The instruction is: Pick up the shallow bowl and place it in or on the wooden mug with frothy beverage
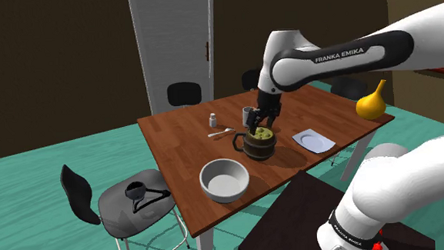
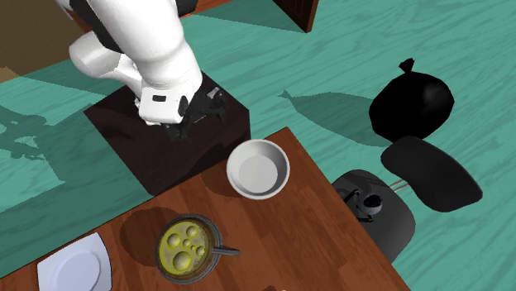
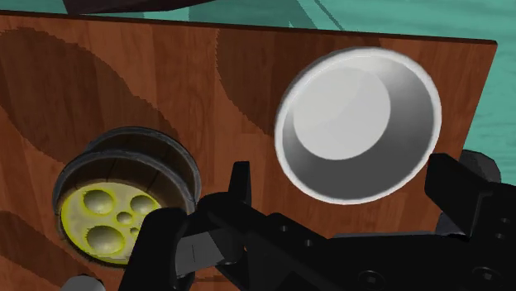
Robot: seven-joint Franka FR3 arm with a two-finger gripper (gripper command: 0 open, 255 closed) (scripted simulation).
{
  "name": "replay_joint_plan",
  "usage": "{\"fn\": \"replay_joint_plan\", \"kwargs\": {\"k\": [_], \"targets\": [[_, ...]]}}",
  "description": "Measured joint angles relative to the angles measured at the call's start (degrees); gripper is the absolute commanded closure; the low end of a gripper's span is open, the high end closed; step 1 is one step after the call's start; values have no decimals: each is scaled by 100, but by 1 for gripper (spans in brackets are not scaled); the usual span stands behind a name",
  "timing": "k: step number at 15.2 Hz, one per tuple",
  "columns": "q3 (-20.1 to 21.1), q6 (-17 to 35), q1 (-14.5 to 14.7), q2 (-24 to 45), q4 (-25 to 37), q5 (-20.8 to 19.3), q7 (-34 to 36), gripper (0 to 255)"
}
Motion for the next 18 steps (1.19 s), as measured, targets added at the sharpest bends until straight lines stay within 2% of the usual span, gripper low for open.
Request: {"fn": "replay_joint_plan", "kwargs": {"k": [5,10,14,18], "targets": [[-187,1081,0,761,-352,104,-242,0],[-376,2267,93,1879,-472,374,-574,0],[-512,3010,209,2737,-409,780,-969,0],[-542,3652,307,3746,-110,1423,-1520,0]]}}
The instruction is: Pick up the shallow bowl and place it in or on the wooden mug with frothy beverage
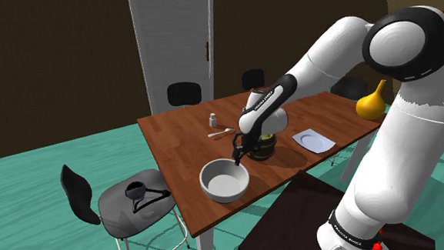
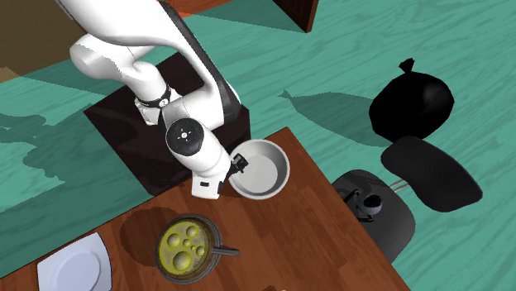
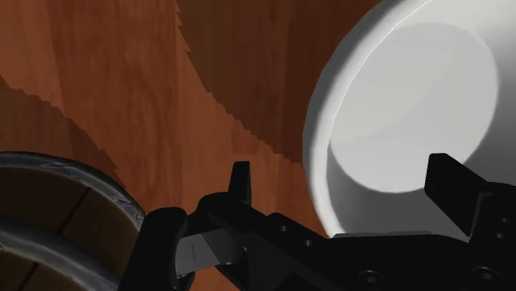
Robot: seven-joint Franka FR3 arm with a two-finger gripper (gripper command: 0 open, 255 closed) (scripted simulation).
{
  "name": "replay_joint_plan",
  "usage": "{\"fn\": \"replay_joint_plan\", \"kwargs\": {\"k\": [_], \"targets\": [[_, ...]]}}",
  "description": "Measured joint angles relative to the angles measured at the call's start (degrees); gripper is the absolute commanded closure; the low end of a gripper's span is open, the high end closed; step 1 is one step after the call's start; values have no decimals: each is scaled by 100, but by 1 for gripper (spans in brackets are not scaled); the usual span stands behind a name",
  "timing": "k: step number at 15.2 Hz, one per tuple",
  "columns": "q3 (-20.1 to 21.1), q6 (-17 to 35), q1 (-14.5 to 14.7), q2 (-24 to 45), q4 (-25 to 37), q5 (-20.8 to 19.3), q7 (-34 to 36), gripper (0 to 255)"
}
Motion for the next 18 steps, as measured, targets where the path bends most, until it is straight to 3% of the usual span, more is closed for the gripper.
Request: {"fn": "replay_joint_plan", "kwargs": {"k": [7,14,15,18], "targets": [[191,637,-19,757,86,644,-493,0],[216,684,-31,829,111,699,-537,0],[216,684,-31,829,111,699,-537,255],[216,684,-30,828,111,699,-537,255]]}}
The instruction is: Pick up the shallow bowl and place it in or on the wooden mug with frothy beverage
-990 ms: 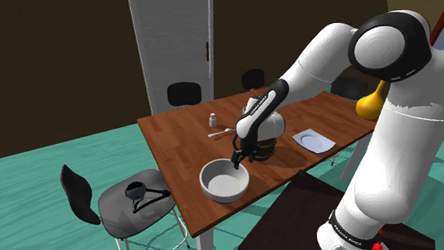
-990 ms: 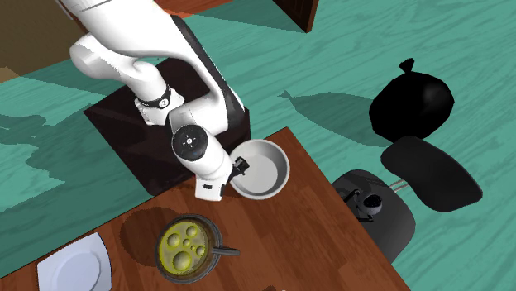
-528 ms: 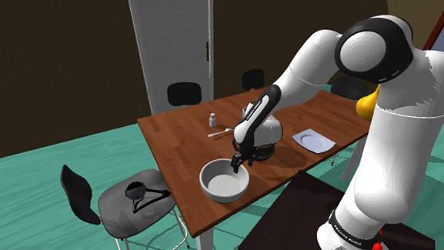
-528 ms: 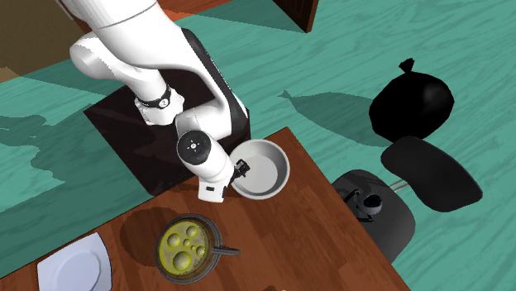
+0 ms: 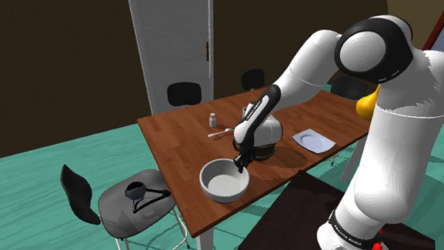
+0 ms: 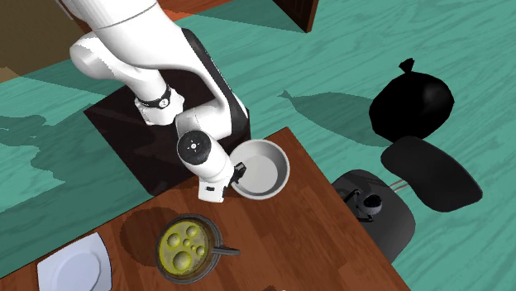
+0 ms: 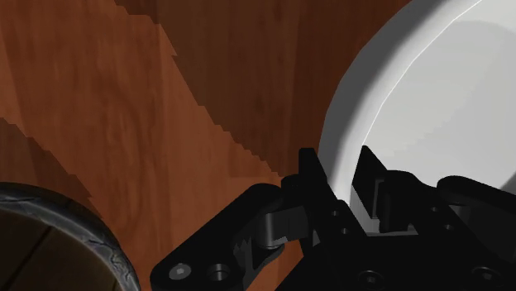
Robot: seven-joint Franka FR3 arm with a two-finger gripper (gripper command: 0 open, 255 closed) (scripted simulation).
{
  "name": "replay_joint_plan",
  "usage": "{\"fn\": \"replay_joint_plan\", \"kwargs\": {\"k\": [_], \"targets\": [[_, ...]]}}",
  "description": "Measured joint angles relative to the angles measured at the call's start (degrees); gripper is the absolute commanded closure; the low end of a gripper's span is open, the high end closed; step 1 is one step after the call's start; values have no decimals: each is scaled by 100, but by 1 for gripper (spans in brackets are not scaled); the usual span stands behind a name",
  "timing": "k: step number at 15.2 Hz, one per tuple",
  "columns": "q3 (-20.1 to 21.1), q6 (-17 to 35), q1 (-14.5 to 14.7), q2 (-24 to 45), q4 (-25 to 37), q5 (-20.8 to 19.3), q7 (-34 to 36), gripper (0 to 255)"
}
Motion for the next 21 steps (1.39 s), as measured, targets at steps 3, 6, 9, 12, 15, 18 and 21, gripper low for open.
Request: {"fn": "replay_joint_plan", "kwargs": {"k": [3,6,9,12,15,18,21], "targets": [[1,-1,0,0,0,0,-1,255],[1,0,0,0,0,1,-1,255],[-44,-90,22,-104,-14,-99,83,255],[-131,-305,63,-371,-55,-330,279,255],[-191,-516,75,-625,-86,-538,447,255],[-221,-750,83,-863,-75,-735,632,255],[-254,-1028,59,-1131,-55,-931,780,255]]}}
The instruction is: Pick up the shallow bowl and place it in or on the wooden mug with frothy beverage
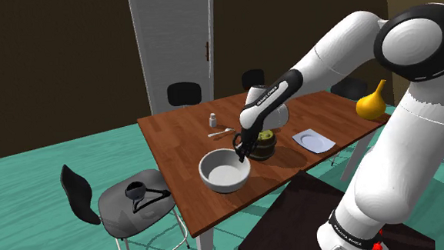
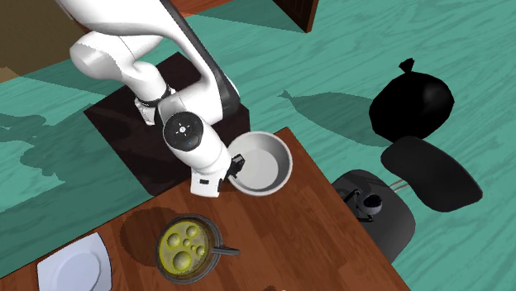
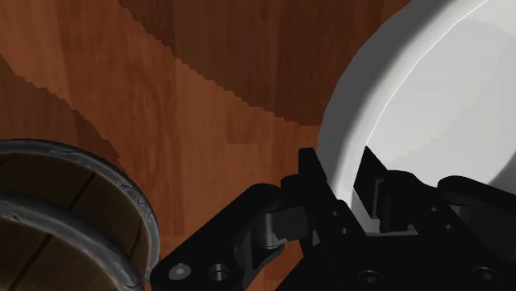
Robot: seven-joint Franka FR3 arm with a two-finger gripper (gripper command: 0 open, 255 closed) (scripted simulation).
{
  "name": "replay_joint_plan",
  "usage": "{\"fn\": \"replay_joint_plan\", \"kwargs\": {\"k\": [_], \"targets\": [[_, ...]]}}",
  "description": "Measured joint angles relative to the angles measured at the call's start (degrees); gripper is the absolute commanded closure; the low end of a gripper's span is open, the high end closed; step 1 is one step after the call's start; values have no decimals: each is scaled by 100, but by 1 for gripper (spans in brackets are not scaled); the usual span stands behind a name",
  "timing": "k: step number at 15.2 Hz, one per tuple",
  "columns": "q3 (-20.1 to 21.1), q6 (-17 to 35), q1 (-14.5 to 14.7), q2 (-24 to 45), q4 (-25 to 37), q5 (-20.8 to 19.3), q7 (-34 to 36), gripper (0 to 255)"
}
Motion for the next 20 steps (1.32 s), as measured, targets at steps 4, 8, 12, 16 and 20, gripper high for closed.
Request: {"fn": "replay_joint_plan", "kwargs": {"k": [4,8,12,16,20], "targets": [[-5,-330,-26,-316,28,-192,172,255],[-5,-672,-61,-582,113,-343,302,255],[8,-1027,-95,-897,163,-476,426,255],[23,-1377,-120,-1115,301,-566,523,255],[46,-1723,-137,-1326,444,-637,618,255]]}}
